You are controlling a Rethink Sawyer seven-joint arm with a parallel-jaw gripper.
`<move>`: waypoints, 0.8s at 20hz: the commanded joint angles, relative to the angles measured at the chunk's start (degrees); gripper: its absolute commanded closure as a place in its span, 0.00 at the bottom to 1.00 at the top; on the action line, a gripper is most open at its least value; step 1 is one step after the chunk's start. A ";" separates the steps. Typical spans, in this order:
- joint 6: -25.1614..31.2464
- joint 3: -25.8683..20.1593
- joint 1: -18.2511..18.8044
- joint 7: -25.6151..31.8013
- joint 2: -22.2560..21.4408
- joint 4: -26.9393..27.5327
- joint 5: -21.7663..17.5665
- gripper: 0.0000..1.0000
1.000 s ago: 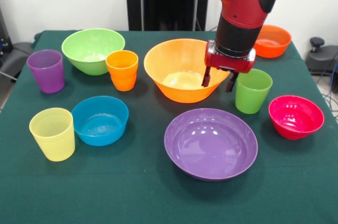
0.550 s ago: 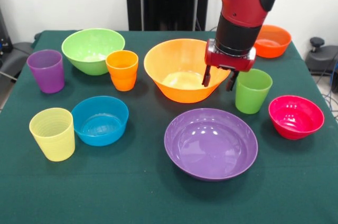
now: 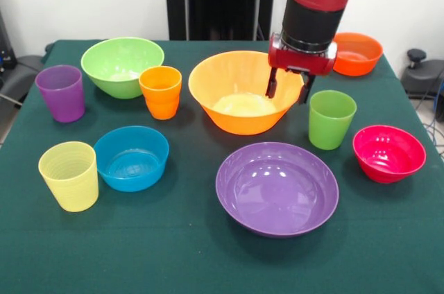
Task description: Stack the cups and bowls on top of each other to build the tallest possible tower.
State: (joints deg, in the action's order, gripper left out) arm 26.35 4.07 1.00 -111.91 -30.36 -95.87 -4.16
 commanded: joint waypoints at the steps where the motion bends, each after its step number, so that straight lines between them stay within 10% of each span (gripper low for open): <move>1: 5.77 -5.60 0.20 1.06 -3.12 -2.34 -2.35 0.00; 16: -1.58 -7.29 4.41 3.52 -2.17 -6.20 -6.46 0.00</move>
State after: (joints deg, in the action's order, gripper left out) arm 26.68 2.98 3.47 -111.91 -32.97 -97.98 -5.80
